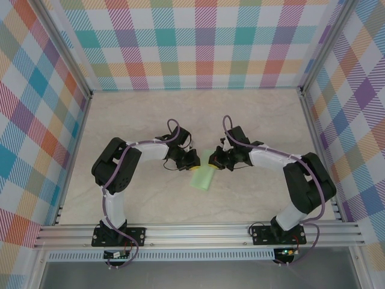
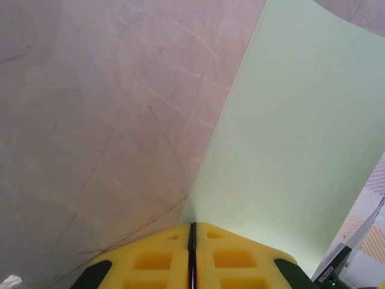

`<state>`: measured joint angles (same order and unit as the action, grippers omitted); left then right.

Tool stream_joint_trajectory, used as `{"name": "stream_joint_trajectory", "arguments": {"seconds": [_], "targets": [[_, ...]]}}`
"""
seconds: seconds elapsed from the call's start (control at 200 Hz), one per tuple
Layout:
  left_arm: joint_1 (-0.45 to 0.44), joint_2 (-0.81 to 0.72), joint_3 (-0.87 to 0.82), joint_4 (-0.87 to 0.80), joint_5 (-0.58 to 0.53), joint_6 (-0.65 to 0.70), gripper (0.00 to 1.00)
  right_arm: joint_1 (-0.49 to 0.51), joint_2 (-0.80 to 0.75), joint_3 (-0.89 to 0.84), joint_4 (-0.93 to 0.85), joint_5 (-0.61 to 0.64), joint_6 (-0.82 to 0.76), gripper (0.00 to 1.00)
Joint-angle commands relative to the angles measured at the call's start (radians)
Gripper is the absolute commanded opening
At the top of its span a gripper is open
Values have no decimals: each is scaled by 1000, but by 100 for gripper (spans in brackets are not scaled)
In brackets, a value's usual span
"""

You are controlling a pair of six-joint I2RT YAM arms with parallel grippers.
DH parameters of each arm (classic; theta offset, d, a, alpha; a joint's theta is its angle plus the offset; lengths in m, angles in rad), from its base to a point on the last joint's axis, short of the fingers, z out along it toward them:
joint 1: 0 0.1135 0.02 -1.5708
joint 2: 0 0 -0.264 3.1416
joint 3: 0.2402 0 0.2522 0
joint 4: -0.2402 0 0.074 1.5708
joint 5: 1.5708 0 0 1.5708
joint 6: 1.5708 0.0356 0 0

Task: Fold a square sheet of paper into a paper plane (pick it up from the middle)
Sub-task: Fold the square sheet of paper in half at the center of the table.

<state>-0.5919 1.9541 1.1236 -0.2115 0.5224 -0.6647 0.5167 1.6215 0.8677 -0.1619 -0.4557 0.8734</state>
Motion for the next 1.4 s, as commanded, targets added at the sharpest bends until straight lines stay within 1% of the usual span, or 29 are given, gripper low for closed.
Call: {"name": "stream_joint_trajectory", "arguments": {"seconds": [0.0, 0.24, 0.415, 0.67, 0.77, 1.02, 1.14, 1.22, 1.295, 1.395], "targets": [[-16, 78, -21, -105, -80, 18, 9, -1, 26, -18, 104, -53, 30, 0], [-16, 80, -16, -115, -81, 23, 9, -18, 61, -72, 154, -58, 39, 0], [-16, 85, -15, -114, -79, 22, 8, -27, 62, -103, 162, -61, 21, 0], [-17, 100, -8, -120, -59, 32, 8, -37, 110, -143, 186, -76, -21, 0], [-19, 107, -1, -131, -61, 40, 7, -39, 127, -151, 185, -80, -36, 0], [-22, 106, -2, -140, -73, 42, 6, -46, 123, -182, 144, -37, -59, 1], [-21, 91, 3, -155, -94, 46, 6, -47, 89, -176, 134, -35, -69, 2], [-22, 87, 14, -167, -96, 55, 6, -47, 66, -162, 103, -13, -90, 4], [-21, 82, 23, -173, -92, 59, 6, -47, 75, -150, 80, -5, -112, 3], [-22, 65, 38, -176, -78, 67, 8, -47, 98, -157, 92, -26, -126, 3]]}}
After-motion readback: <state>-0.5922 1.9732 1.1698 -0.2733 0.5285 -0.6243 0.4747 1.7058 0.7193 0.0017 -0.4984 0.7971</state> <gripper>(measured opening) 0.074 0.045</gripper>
